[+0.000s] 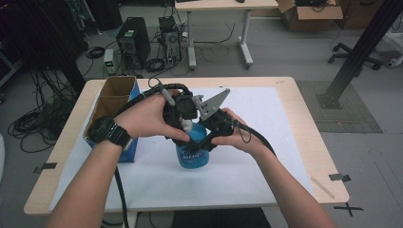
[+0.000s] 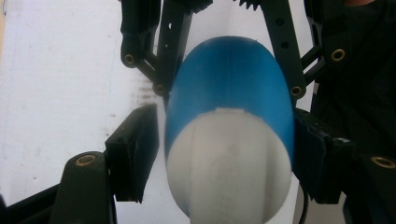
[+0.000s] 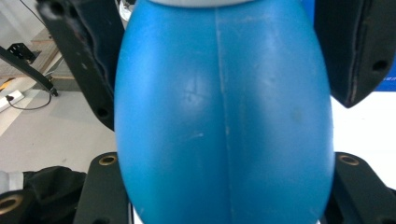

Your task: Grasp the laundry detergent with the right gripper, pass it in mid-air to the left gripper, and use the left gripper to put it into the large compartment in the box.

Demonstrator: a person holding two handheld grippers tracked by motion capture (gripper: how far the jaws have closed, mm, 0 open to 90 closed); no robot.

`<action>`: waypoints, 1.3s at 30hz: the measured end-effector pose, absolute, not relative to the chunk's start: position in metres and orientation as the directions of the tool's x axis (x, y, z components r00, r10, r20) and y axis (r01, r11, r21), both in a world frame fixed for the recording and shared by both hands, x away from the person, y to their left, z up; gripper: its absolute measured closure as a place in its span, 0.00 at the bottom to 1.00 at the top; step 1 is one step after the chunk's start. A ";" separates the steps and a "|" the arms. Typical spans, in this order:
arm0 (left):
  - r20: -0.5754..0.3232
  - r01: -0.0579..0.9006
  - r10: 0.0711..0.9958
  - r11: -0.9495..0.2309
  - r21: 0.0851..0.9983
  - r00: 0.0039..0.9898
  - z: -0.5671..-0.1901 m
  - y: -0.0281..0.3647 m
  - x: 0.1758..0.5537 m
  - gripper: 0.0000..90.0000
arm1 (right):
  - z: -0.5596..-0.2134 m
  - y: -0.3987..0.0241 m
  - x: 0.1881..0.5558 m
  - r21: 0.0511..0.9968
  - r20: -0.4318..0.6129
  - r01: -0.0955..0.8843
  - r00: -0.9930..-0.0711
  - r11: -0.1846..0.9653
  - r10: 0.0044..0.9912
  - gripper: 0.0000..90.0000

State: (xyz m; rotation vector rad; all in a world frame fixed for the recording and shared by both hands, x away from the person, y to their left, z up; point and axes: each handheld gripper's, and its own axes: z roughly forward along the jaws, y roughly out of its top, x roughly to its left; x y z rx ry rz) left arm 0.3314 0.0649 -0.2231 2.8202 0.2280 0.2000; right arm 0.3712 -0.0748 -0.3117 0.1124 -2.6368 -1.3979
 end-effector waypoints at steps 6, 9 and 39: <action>0.102 0.142 0.182 -0.938 0.317 0.978 -0.223 0.064 0.331 0.39 | -0.311 -0.075 0.371 0.825 0.103 0.008 -0.985 0.566 -0.135 0.47; 0.100 0.140 0.179 -0.940 0.311 0.979 -0.222 0.064 0.332 0.41 | -0.312 -0.076 0.372 0.827 0.101 0.009 -0.986 0.563 -0.134 0.47; 0.074 0.418 0.446 -0.877 0.238 0.892 -0.170 0.087 0.346 0.42 | -0.306 -0.104 0.378 0.764 0.048 0.028 -0.999 0.645 -0.013 0.09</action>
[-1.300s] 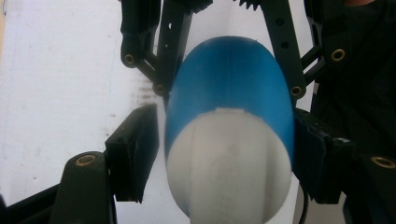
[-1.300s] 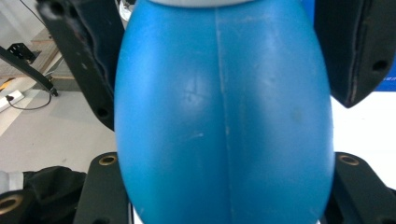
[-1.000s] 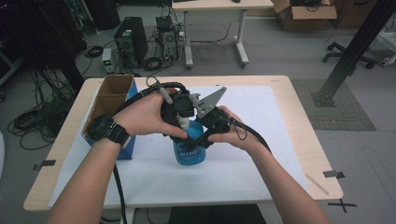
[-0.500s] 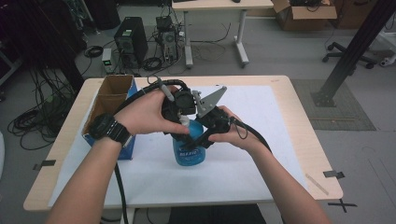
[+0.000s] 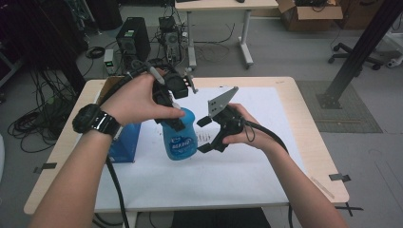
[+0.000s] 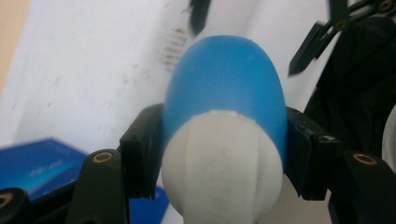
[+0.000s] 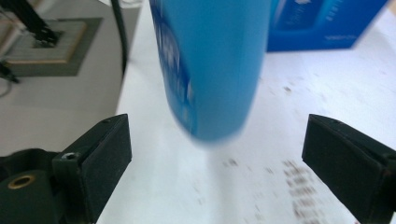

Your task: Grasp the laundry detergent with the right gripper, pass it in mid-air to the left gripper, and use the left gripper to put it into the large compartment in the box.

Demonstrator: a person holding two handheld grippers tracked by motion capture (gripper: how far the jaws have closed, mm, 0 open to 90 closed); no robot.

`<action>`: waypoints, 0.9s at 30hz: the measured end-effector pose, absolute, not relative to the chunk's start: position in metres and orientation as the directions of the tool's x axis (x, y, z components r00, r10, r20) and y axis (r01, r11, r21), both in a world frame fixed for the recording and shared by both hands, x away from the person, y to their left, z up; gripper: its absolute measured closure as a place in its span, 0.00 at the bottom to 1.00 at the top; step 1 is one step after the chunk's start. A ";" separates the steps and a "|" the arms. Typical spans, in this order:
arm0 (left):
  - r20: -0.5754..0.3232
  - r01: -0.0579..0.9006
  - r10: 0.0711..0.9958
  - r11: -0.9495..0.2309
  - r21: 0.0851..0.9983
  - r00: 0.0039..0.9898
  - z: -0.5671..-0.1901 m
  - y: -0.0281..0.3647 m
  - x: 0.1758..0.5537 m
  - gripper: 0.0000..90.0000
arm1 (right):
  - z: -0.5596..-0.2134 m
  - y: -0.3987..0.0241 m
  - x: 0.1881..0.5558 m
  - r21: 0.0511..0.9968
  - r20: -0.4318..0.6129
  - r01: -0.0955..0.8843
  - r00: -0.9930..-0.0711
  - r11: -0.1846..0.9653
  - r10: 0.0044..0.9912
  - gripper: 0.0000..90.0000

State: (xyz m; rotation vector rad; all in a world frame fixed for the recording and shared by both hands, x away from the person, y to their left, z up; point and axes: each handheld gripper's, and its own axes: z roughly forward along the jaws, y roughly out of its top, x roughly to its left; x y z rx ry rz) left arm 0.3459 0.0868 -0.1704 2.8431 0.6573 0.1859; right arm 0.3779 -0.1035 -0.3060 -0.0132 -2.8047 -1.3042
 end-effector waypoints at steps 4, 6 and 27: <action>0.079 0.544 0.573 -0.807 0.228 0.816 -0.152 0.098 0.353 0.42 | -0.302 -0.119 0.380 0.728 0.014 0.035 -0.999 0.685 0.037 0.09; 0.081 0.598 0.627 -0.768 0.231 0.774 -0.145 0.104 0.355 0.42 | -0.302 -0.128 0.381 0.713 0.005 0.044 -0.998 0.700 0.058 0.09; 0.068 0.912 0.968 -0.249 0.325 0.240 -0.084 0.183 0.378 0.42 | -0.304 -0.204 0.392 0.584 -0.060 0.122 -0.980 0.802 0.192 0.06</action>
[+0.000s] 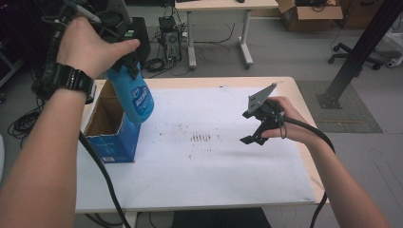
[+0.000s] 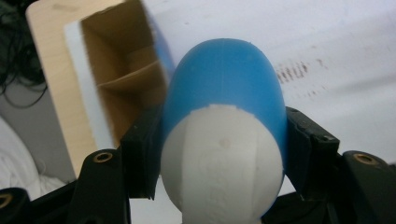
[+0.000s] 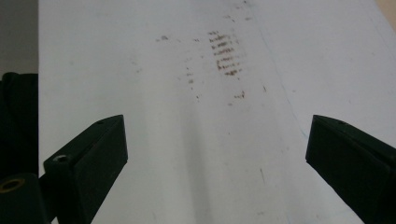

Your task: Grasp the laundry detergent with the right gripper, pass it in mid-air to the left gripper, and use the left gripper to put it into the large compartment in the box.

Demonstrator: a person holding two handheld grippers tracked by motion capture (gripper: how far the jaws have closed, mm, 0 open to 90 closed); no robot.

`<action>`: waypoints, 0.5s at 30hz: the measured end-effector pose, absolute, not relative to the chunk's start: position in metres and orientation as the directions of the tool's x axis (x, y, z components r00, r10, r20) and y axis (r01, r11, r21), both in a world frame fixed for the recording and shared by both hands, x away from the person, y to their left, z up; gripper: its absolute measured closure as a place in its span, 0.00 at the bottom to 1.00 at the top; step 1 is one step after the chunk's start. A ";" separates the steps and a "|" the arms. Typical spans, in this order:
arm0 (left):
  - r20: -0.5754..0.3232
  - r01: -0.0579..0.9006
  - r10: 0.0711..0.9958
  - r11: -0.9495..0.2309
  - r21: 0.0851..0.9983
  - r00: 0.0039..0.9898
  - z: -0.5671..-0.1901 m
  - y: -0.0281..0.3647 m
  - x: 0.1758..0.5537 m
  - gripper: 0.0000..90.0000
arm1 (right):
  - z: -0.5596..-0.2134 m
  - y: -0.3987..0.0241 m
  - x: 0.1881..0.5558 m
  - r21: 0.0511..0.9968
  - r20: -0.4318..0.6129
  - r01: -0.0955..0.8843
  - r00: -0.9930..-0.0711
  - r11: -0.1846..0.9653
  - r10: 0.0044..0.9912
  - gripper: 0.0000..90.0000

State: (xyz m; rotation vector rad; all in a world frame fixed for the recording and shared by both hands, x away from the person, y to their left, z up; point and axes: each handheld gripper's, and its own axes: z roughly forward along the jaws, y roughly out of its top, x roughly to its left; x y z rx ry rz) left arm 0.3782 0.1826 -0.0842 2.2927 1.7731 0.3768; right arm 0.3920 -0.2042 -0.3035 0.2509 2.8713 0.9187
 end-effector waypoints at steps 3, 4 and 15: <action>0.078 0.922 0.980 -0.200 0.330 0.184 -0.082 0.196 0.379 0.42 | -0.305 -0.214 0.394 0.575 -0.062 0.139 -0.975 0.807 0.213 0.06; 0.084 0.925 0.982 -0.186 0.332 0.168 -0.081 0.201 0.379 0.42 | -0.305 -0.217 0.395 0.572 -0.062 0.144 -0.974 0.807 0.217 0.06; 0.088 0.937 0.995 -0.070 0.341 0.043 -0.085 0.237 0.384 0.42 | -0.303 -0.241 0.400 0.572 -0.059 0.189 -0.961 0.798 0.270 0.06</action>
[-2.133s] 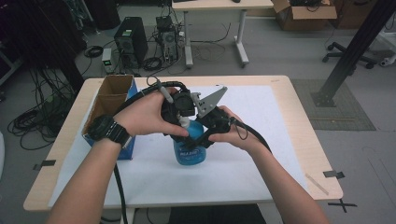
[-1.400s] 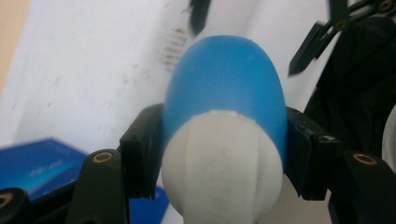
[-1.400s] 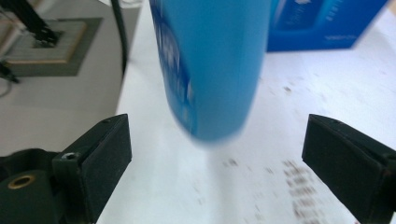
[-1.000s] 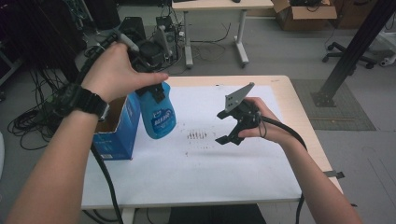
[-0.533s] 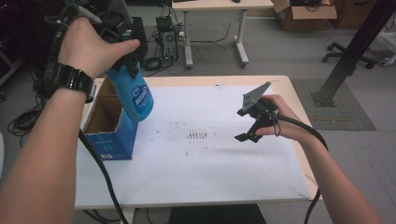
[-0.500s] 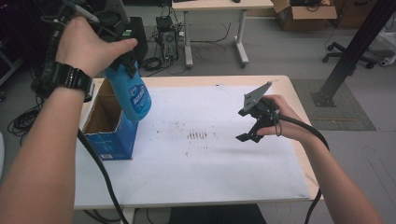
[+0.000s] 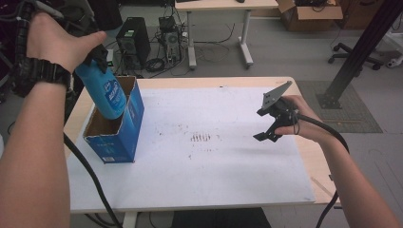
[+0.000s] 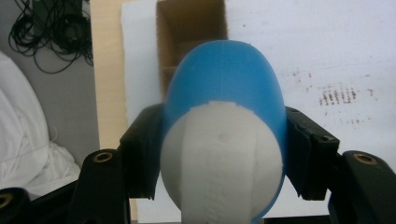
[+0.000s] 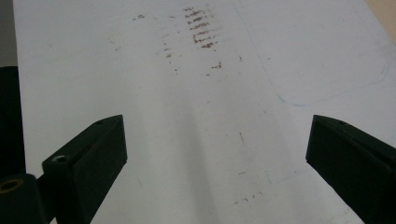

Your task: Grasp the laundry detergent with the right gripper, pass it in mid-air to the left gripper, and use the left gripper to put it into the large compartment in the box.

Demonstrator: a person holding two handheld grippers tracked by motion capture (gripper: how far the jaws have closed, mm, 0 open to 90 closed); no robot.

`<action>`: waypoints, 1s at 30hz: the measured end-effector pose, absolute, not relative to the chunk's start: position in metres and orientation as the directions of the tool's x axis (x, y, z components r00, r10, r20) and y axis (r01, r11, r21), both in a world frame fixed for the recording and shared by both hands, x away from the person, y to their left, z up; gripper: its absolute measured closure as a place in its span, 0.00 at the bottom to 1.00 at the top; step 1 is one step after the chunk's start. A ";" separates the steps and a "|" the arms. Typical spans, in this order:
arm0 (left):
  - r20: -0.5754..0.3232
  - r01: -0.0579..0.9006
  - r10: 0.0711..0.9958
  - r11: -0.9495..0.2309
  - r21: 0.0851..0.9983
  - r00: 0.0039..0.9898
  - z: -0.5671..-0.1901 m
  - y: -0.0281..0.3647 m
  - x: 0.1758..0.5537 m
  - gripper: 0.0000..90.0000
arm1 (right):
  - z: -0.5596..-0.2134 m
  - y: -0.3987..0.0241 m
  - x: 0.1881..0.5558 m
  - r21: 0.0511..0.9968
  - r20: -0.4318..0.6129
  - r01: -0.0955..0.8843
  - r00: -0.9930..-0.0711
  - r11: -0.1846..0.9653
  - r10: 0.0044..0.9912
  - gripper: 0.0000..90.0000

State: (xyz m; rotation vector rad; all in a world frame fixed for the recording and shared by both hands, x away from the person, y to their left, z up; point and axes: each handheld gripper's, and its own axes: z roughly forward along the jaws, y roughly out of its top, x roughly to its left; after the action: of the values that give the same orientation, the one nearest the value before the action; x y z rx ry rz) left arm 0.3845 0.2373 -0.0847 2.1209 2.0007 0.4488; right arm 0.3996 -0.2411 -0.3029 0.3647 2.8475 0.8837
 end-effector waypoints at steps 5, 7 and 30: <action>0.088 0.938 0.996 -0.040 0.345 0.010 -0.092 0.247 0.387 0.42 | -0.301 -0.246 0.400 0.576 -0.058 0.193 -0.960 0.794 0.275 0.06; 0.090 0.939 0.996 -0.034 0.342 0.004 -0.096 0.248 0.389 0.42 | -0.302 -0.247 0.401 0.574 -0.057 0.195 -0.959 0.795 0.277 0.06; 0.081 0.962 0.997 -0.030 0.271 0.009 -0.174 0.264 0.407 0.42 | -0.307 -0.243 0.399 0.565 -0.062 0.184 -0.963 0.804 0.263 0.07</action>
State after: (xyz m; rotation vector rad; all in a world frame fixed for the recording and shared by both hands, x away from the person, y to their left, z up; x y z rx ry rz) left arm 0.4067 0.2639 -0.1738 2.1272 2.0856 0.3762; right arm 0.3988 -0.2434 -0.3074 0.3554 2.8529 0.8720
